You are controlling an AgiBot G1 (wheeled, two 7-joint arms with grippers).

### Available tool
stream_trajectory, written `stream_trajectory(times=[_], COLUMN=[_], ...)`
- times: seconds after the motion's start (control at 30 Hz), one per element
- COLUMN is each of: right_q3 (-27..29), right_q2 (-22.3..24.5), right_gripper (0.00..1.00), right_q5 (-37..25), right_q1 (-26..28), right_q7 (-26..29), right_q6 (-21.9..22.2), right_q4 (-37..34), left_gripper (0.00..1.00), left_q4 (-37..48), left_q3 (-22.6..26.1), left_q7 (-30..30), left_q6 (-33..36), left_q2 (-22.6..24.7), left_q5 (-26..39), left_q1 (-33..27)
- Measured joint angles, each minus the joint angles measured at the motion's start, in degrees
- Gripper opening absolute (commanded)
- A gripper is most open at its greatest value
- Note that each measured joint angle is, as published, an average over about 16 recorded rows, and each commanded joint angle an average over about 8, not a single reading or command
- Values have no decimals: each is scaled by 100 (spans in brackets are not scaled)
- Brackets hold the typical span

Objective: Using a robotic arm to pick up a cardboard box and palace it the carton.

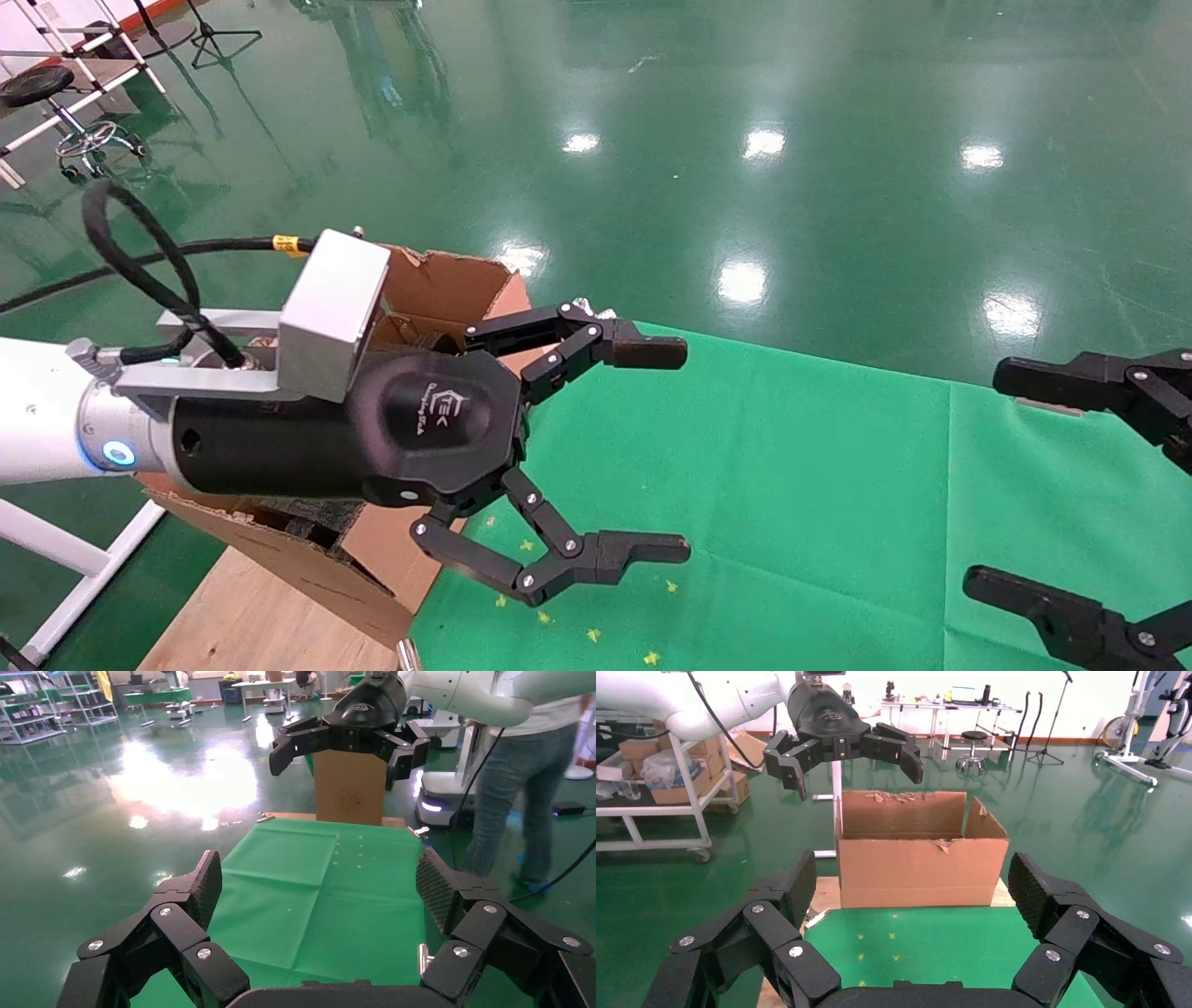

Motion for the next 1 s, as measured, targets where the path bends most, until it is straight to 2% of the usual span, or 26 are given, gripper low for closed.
stream_trajectory(times=[1.0], right_q3=[0], right_q2=[0], right_gripper=[100], right_q5=[-1], right_q1=[0], right_q7=[0], right_q6=[0], right_q4=[0], left_gripper=[100], left_q4=[18], left_q3=[10], left_q7=[-5], left_q6=[-9], left_q2=[4], left_q5=[18], left_q1=[-14])
